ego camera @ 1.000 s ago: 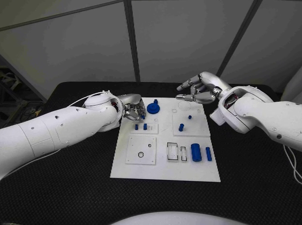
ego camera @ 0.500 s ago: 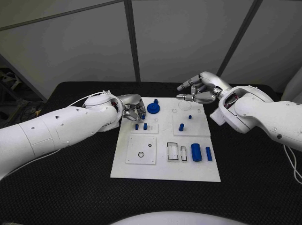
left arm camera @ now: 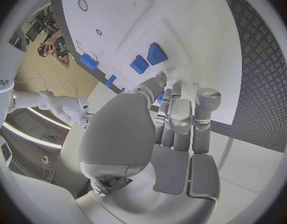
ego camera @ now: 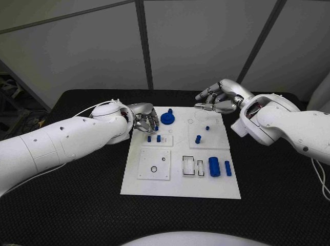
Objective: Assemble the parts on the task board
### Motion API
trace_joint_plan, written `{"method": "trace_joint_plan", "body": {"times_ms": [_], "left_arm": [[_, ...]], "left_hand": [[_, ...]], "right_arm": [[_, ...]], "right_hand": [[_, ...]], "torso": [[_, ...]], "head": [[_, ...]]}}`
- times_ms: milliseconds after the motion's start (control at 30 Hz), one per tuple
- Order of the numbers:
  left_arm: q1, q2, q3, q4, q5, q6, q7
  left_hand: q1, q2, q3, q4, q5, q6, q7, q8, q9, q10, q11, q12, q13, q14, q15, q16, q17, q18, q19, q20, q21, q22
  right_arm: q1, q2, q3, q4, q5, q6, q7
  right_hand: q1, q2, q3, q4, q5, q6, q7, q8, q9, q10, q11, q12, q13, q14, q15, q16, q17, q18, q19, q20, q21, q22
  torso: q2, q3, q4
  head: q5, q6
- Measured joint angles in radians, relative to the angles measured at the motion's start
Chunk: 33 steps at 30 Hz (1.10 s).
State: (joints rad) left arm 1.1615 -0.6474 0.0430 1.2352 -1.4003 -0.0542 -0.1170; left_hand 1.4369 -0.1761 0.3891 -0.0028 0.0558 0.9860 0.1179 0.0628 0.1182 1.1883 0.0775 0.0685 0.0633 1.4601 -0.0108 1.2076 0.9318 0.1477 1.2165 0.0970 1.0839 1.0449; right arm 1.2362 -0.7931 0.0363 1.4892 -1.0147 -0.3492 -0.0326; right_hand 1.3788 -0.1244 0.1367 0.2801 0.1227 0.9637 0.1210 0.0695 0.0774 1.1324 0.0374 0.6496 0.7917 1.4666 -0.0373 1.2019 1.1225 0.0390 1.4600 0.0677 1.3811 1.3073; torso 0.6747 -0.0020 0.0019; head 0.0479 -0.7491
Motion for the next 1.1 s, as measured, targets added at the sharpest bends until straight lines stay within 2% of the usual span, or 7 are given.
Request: {"method": "trace_joint_plan", "body": {"times_ms": [300,467,500,533,633,867,1100], "left_arm": [[-0.001,-0.051,0.012,0.023,0.025,-0.033,0.011],[-0.001,-0.103,0.019,0.043,0.145,-0.082,0.049],[-0.001,-0.114,0.020,0.047,0.183,-0.094,0.060],[-0.001,-0.125,0.020,0.050,0.227,-0.106,0.074],[-0.001,-0.158,0.021,0.068,0.387,-0.144,0.134],[-0.004,-0.211,0.021,0.131,0.794,-0.184,0.305],[-0.013,-0.235,0.019,0.185,1.042,-0.174,0.420]], "left_hand": [[0.000,0.000,0.003,-0.003,0.000,0.017,0.016,0.009,-0.003,-0.011,0.004,0.000,0.000,-0.010,0.009,-0.039,-0.056,0.000,-0.037,0.007,-0.056,-0.051],[-0.011,0.003,0.015,-0.003,0.000,0.066,0.025,0.031,-0.003,-0.016,0.009,0.000,0.000,-0.094,0.011,-0.196,-0.268,0.002,-0.149,0.013,-0.208,-0.190],[-0.011,0.003,0.017,-0.006,0.002,0.074,0.026,0.031,-0.003,-0.016,0.009,0.000,0.000,-0.111,0.012,-0.229,-0.310,0.044,-0.159,0.013,-0.224,-0.202],[-0.011,0.003,0.021,-0.007,0.006,0.076,0.029,0.031,-0.003,-0.015,0.009,0.000,0.000,-0.125,0.012,-0.257,-0.342,0.047,-0.166,0.014,-0.234,-0.208],[-0.021,0.013,0.027,-0.004,0.010,0.091,0.033,0.031,-0.003,0.006,0.008,0.012,0.001,-0.170,0.013,-0.340,-0.415,0.047,-0.194,0.014,-0.275,-0.230],[-0.025,0.022,0.028,-0.003,0.010,0.101,0.032,0.031,-0.003,0.019,0.010,0.015,0.004,-0.193,0.014,-0.406,-0.454,0.047,-0.211,0.014,-0.326,-0.257],[-0.026,0.037,0.028,-0.003,0.010,0.102,0.030,0.031,-0.003,0.022,0.007,0.017,0.004,-0.193,0.014,-0.421,-0.463,0.047,-0.211,0.014,-0.336,-0.264]], "right_arm": [[-0.004,-0.010,-0.001,-0.033,-0.128,0.042,-0.050],[-0.019,-0.016,-0.001,-0.056,-0.258,0.076,-0.081],[-0.023,-0.017,-0.002,-0.060,-0.287,0.083,-0.087],[-0.027,-0.017,-0.002,-0.064,-0.316,0.089,-0.094],[-0.039,-0.018,-0.003,-0.073,-0.405,0.107,-0.113],[-0.069,-0.012,-0.004,-0.081,-0.556,0.131,-0.146],[-0.085,0.002,-0.004,-0.082,-0.620,0.140,-0.161]], "right_hand": [[0.120,-0.016,0.078,-0.047,0.000,0.083,0.004,0.011,0.008,-0.020,0.006,-0.335,-0.277,0.000,0.000,-0.076,-0.074,0.000,0.002,0.002,0.001,0.000],[0.129,-0.025,0.097,-0.059,-0.007,0.115,0.008,0.011,0.009,-0.007,0.022,-0.466,-0.395,0.001,0.012,-0.055,-0.052,0.000,0.007,0.012,0.013,0.000],[0.131,-0.027,0.100,-0.059,-0.007,0.116,0.009,0.011,0.009,-0.005,0.024,-0.483,-0.412,0.000,0.015,-0.055,-0.052,0.000,0.005,0.013,0.013,0.000],[0.134,-0.030,0.102,-0.061,-0.007,0.116,0.009,0.011,0.009,-0.003,0.026,-0.492,-0.421,-0.002,0.016,-0.055,-0.051,0.000,0.005,0.013,0.013,0.000],[0.133,-0.032,0.108,-0.065,-0.007,0.123,0.009,0.008,0.009,0.000,0.029,-0.531,-0.461,0.002,0.020,-0.043,-0.042,0.000,0.005,0.020,0.013,0.000],[0.132,-0.044,0.109,-0.070,-0.007,0.126,0.012,0.000,0.005,0.000,0.036,-0.563,-0.497,0.000,0.024,-0.028,-0.030,0.000,0.006,0.027,0.013,0.000],[0.132,-0.044,0.116,-0.079,-0.007,0.123,0.016,0.000,0.002,0.000,0.036,-0.577,-0.516,-0.002,0.030,-0.016,-0.018,0.000,0.006,0.027,0.020,0.000]], "torso": [[-0.001,-0.0013,0.0000],[-0.001,-0.0012,0.0000],[-0.001,-0.0012,0.0000],[-0.001,-0.0009,0.0000],[-0.001,-0.0005,0.0001],[0.000,-0.0005,0.0016],[0.001,-0.0010,0.0016]], "head": [[-0.011,0.008],[-0.031,0.015],[-0.034,0.017],[-0.038,0.019],[-0.048,0.024],[-0.061,0.032],[-0.062,0.034]]}}
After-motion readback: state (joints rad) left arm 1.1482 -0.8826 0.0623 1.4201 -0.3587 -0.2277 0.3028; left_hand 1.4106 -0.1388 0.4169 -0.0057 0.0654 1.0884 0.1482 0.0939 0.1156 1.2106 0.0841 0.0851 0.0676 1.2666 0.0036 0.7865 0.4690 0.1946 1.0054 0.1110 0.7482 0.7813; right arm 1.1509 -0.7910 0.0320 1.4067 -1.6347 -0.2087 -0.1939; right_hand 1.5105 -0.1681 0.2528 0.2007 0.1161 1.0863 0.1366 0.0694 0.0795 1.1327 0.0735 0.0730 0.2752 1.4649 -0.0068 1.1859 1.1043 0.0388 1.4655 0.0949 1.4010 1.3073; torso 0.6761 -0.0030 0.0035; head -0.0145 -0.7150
